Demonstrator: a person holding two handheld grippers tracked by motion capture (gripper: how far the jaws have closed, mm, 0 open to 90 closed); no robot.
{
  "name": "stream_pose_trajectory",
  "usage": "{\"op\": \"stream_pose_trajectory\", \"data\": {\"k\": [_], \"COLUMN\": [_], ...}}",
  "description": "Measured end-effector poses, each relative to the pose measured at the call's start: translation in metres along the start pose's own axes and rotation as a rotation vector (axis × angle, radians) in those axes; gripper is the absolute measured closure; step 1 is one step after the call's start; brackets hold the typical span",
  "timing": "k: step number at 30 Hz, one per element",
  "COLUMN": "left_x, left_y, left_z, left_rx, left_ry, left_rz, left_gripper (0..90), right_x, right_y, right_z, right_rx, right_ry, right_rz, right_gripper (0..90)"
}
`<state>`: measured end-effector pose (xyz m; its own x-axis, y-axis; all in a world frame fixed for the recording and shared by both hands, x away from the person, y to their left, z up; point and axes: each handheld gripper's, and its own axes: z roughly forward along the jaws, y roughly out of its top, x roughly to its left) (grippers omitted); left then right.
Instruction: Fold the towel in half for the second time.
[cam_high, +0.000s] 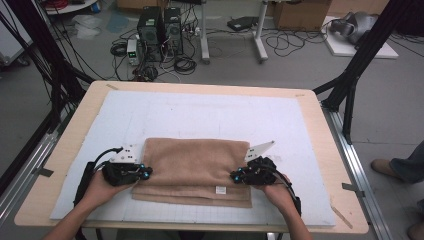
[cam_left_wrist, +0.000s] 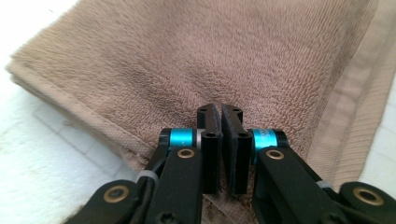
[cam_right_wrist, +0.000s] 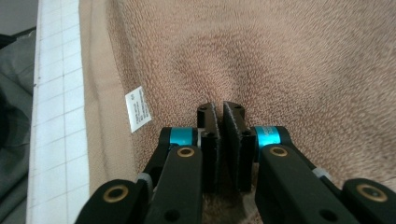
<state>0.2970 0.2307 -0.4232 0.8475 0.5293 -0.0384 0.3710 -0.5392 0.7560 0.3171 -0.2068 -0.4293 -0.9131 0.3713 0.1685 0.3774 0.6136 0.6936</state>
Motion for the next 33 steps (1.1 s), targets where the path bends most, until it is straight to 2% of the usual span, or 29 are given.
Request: {"op": "stream_pose_trajectory", "data": {"k": [3, 7, 9, 12, 13, 14, 15, 16, 19, 20, 25, 26, 28, 30, 31, 33], "left_x": [0.004, 0.003, 0.001, -0.004, -0.005, -0.005, -0.004, -0.002, 0.005, 0.008, 0.024, 0.028, 0.035, 0.043, 0.047, 0.056], "left_y": [0.002, 0.010, 0.011, 0.005, 0.001, -0.002, -0.004, -0.005, -0.001, 0.003, 0.019, 0.023, 0.027, 0.030, 0.031, 0.032], "left_z": [-0.015, -0.035, -0.040, -0.035, -0.032, -0.030, -0.028, -0.028, -0.029, -0.030, -0.026, -0.024, -0.017, -0.010, -0.005, 0.003], "left_rx": [-0.065, -0.120, -0.118, -0.068, -0.050, -0.040, -0.037, -0.039, -0.070, -0.081, -0.121, -0.122, -0.128, -0.120, -0.127, -0.122], "left_ry": [-0.017, -0.011, -0.013, -0.043, -0.049, -0.055, -0.042, -0.030, 0.016, 0.035, 0.111, 0.130, 0.141, 0.151, 0.149, 0.172], "left_rz": [-0.038, -0.031, -0.019, -0.011, -0.009, -0.025, -0.036, -0.049, -0.081, -0.080, -0.113, -0.113, -0.128, -0.136, -0.152, -0.169], "left_gripper": [86.4, 86.4, 86.4, 84.4, 81.8, 77.0, 69.2, 62.8, 53.4, 50.7, 48.9, 48.9, 48.8, 48.7, 48.9, 48.9], "right_x": [0.002, 0.009, 0.015, 0.021, 0.021, 0.021, 0.022, 0.022, 0.015, 0.013, -0.008, -0.012, -0.022, -0.031, -0.035, -0.044], "right_y": [0.005, 0.016, 0.021, 0.019, 0.016, 0.011, 0.008, 0.005, 0.005, 0.008, 0.030, 0.034, 0.042, 0.046, 0.048, 0.049], "right_z": [-0.010, -0.026, -0.033, -0.033, -0.029, -0.024, -0.020, -0.018, -0.022, -0.025, -0.034, -0.035, -0.034, -0.033, -0.031, -0.028], "right_rx": [-0.017, -0.055, -0.066, -0.039, -0.022, 0.001, 0.022, 0.019, -0.042, -0.051, -0.099, -0.099, -0.099, -0.100, -0.090, -0.071], "right_ry": [-0.004, 0.007, 0.005, 0.031, 0.065, 0.098, 0.108, 0.117, 0.088, 0.073, -0.023, -0.037, -0.070, -0.078, -0.095, -0.126], "right_rz": [-0.006, -0.032, -0.047, -0.051, -0.040, -0.031, -0.025, -0.020, 0.018, 0.022, 0.031, 0.035, 0.036, 0.045, 0.039, 0.053], "right_gripper": [85.6, 85.4, 85.3, 83.8, 81.7, 78.1, 74.7, 69.7, 60.4, 57.1, 51.5, 50.3, 48.8, 47.7, 46.7, 44.0]}}
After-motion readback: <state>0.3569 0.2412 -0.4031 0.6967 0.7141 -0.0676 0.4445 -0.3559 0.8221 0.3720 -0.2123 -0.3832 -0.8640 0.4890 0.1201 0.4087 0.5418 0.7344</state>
